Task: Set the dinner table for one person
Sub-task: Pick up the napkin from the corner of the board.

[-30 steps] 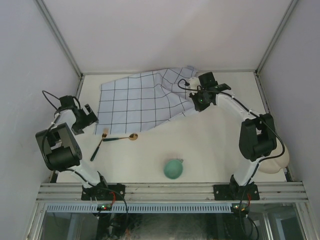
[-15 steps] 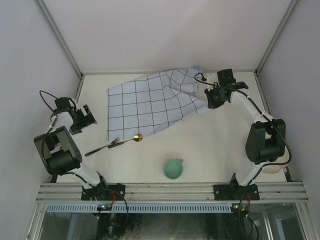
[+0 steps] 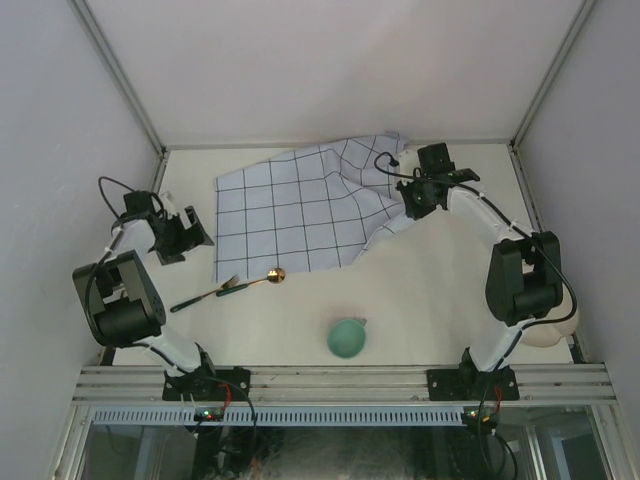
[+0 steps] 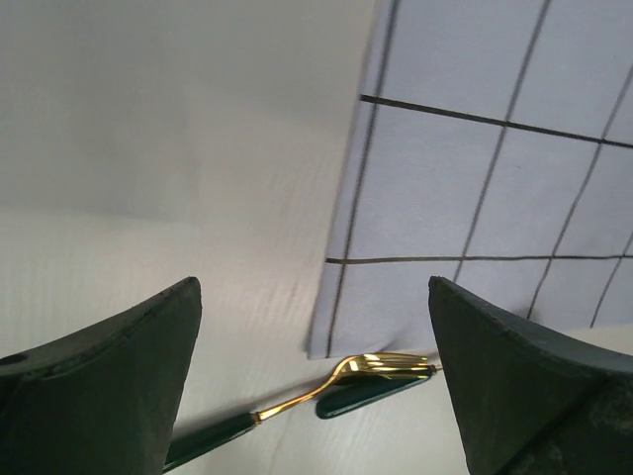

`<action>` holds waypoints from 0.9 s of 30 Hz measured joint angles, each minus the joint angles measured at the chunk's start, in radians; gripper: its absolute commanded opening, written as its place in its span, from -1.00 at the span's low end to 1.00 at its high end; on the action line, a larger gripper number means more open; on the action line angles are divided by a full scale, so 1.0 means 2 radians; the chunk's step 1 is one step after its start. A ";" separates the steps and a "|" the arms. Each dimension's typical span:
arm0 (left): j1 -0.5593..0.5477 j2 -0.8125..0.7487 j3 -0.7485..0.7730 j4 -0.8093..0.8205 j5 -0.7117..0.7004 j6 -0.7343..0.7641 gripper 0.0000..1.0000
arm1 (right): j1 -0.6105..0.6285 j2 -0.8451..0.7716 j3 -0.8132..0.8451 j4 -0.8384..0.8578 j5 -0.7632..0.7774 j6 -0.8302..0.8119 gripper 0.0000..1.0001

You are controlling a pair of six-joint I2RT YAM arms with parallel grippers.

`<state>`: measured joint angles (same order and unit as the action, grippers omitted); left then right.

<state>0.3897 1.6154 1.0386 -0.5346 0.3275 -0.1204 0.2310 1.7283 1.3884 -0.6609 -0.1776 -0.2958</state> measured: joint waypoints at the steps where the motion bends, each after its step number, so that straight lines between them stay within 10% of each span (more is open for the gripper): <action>1: -0.010 0.000 0.002 -0.002 0.003 0.000 1.00 | 0.000 0.004 0.000 0.004 0.000 0.000 -1.00; 27: -0.090 -0.017 -0.009 -0.099 -0.022 0.085 0.84 | -0.007 0.007 -0.004 0.016 -0.006 0.000 -1.00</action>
<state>0.2089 1.5806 1.0210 -0.7319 0.2836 0.0502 0.2176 1.7428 1.3808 -0.6289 -0.1898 -0.2966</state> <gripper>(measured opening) 0.928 0.003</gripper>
